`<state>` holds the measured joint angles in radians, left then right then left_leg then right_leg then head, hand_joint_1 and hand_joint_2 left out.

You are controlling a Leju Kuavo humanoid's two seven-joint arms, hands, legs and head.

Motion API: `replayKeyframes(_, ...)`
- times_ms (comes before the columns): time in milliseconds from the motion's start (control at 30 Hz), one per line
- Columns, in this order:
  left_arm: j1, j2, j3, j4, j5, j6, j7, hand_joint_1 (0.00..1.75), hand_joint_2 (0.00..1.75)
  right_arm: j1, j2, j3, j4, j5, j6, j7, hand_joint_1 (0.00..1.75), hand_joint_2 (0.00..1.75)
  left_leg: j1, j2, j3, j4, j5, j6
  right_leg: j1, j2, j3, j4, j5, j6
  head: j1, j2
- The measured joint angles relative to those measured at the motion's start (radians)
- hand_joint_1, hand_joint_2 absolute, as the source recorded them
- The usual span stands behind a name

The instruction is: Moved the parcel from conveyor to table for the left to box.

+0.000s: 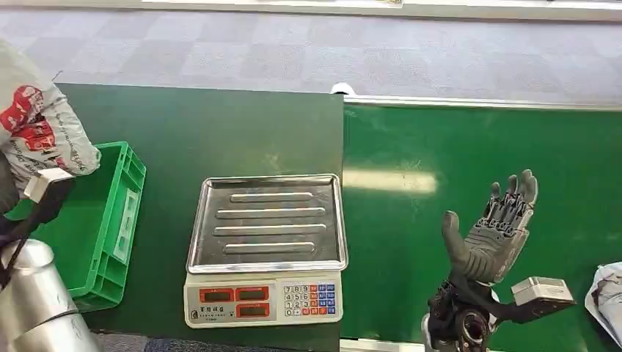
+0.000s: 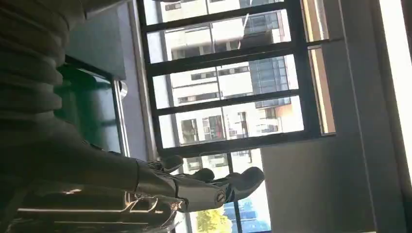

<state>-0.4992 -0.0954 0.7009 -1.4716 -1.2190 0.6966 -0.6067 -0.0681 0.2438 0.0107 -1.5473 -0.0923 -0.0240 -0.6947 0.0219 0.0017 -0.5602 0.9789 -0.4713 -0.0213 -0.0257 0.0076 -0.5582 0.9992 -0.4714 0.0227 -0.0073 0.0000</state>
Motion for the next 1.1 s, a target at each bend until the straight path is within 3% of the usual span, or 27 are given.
replayKeyframes(33, -0.005, 0.005, 0.004, 0.039, -0.035, 0.0, 0.075, 1.75, 1.75, 0.001, 0.0, 0.0, -0.002, 0.0, -0.002, 0.0, 0.0, 1.75, 0.0, 0.0, 0.0, 0.0, 0.0, 0.0, 0.0, 0.0, 0.0, 0.0, 0.0, 0.0, 0.0, 0.0)
replayKeyframes(133, -0.018, 0.068, -0.049, 0.205, -0.188, -0.098, 0.482, 1.75, 1.75, 0.002, 0.0, -0.004, -0.008, 0.0, -0.002, 0.0, 0.0, 1.75, 0.0, -0.001, 0.0, 0.0, 0.0, 0.0, 0.0, 0.0, -0.001, 0.0, 0.0, 0.0, 0.0, 0.0)
replayKeyframes(200, -0.02, 0.102, -0.092, 0.285, -0.23, -0.159, 0.607, 1.75, 1.75, 0.001, -0.002, -0.008, -0.01, 0.0, 0.001, 0.0, 0.0, 1.75, 0.0, 0.0, 0.0, 0.0, 0.0, 0.0, 0.0, 0.0, -0.001, 0.0, 0.0, 0.0, 0.0, 0.0)
replayKeyframes(333, -0.027, 0.149, -0.164, 0.398, -0.241, -0.194, 0.641, 1.75, 1.75, 0.0, -0.002, -0.014, -0.011, 0.003, 0.008, 0.0, 0.0, 1.75, 0.0, 0.0, -0.001, 0.0, 0.0, 0.0, 0.0, 0.0, -0.001, 0.0, 0.0, 0.0, 0.001, 0.0)
replayKeyframes(567, -0.038, 0.222, -0.252, 0.513, -0.255, -0.488, 0.765, 1.75, 1.75, -0.002, -0.002, -0.032, -0.012, 0.021, 0.039, 0.0, 0.0, 1.75, 0.0, -0.001, -0.001, 0.0, 0.0, 0.0, 0.0, 0.0, -0.001, 0.0, 0.0, 0.0, 0.0, 0.0)
replayKeyframes(700, -0.051, 0.246, -0.264, 0.567, -0.223, -0.514, 0.785, 1.75, 1.75, -0.002, -0.001, -0.042, -0.012, 0.025, 0.044, 0.0, 0.0, 1.75, 0.0, 0.0, -0.001, 0.0, 0.0, 0.0, 0.0, 0.0, -0.001, 0.0, 0.0, 0.0, 0.0, 0.0)
replayKeyframes(733, -0.054, 0.252, -0.268, 0.578, -0.221, -0.52, 0.786, 1.62, 1.75, -0.002, -0.001, -0.044, -0.012, 0.026, 0.044, 0.0, 0.0, 1.75, 0.0, 0.0, -0.001, 0.0, 0.0, 0.0, 0.0, 0.0, -0.001, 0.0, 0.0, 0.0, 0.0, 0.0)
replayKeyframes(767, -0.055, 0.255, -0.271, 0.585, -0.221, -0.521, 0.787, 0.0, 1.75, -0.002, -0.001, -0.045, -0.012, 0.026, 0.044, 0.0, 0.0, 1.75, 0.0, 0.0, -0.001, 0.0, 0.0, 0.0, 0.0, 0.0, -0.001, 0.0, 0.0, 0.0, 0.0, 0.0)
replayKeyframes(933, -0.069, 0.263, -0.28, 0.616, -0.187, -0.481, 0.788, 0.0, 1.75, -0.002, -0.001, -0.048, -0.012, 0.027, 0.037, 0.0, 0.0, 1.75, 0.0, -0.001, -0.001, 0.0, 0.0, 0.0, 0.0, 0.0, -0.001, 0.0, 0.0, 0.0, 0.001, 0.0)
replayKeyframes(1100, -0.086, 0.262, -0.301, 0.619, -0.123, -0.305, 0.746, 0.0, 1.75, -0.001, -0.001, -0.05, -0.016, 0.023, 0.007, 0.0, 0.0, 1.75, 0.0, -0.001, -0.001, 0.0, 0.0, 0.0, 0.0, 0.0, -0.001, 0.0, 0.0, 0.0, 0.0, 0.0)
